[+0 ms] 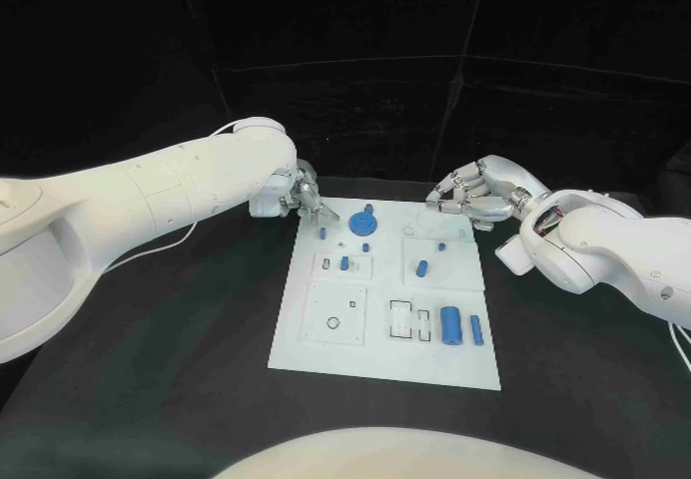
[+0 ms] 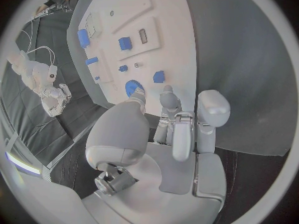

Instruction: Assemble the parts on the task board

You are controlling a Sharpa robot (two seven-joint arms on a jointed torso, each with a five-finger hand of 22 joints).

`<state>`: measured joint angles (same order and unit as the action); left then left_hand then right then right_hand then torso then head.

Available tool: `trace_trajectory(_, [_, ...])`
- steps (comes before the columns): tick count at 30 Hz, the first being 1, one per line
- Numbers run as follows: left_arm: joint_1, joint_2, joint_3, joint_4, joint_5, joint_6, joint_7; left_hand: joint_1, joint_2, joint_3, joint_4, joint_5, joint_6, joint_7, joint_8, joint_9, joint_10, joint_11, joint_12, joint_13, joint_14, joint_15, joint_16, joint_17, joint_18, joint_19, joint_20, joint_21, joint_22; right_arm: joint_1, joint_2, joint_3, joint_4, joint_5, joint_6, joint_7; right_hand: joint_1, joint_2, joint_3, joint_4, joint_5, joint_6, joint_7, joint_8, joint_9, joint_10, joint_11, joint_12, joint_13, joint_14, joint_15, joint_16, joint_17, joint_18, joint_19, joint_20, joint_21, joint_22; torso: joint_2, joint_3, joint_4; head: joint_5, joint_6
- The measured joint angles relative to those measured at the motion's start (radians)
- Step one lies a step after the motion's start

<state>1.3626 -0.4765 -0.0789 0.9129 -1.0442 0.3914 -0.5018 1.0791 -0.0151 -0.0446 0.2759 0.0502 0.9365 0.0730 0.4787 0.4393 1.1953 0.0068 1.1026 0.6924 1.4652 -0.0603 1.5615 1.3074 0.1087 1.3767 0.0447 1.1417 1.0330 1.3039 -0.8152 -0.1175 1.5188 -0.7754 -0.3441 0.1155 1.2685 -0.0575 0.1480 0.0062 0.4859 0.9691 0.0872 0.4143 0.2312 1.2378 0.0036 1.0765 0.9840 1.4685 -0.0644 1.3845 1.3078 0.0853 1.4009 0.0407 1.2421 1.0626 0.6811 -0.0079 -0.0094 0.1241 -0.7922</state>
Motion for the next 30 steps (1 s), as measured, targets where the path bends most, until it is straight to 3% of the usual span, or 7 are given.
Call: trace_trajectory(30, [-0.014, 0.023, 0.0, -0.026, -0.006, 0.052, -0.001, 0.078, 0.051, -0.023, -0.032, 0.0, 0.011, -0.011, 0.029, 0.009, 0.004, -0.011, 0.005, 0.006, 0.0, -0.007, 0.0, 0.0, 0.0, 0.003, -0.004, 0.005, 0.009, 0.0, 0.003, 0.0, -0.001, 0.0, 0.0, 0.0, 0.0, 0.0, 0.0, 0.0, 0.0, 0.0, 0.0, 0.0, 0.0, 0.0, 0.0, 0.0, 0.0, 0.0, 0.0, 0.0, 0.0, 0.0, 0.0, 0.0, 0.0, 0.0, -0.001, 0.0012, 0.0012, 0.001, -0.006])
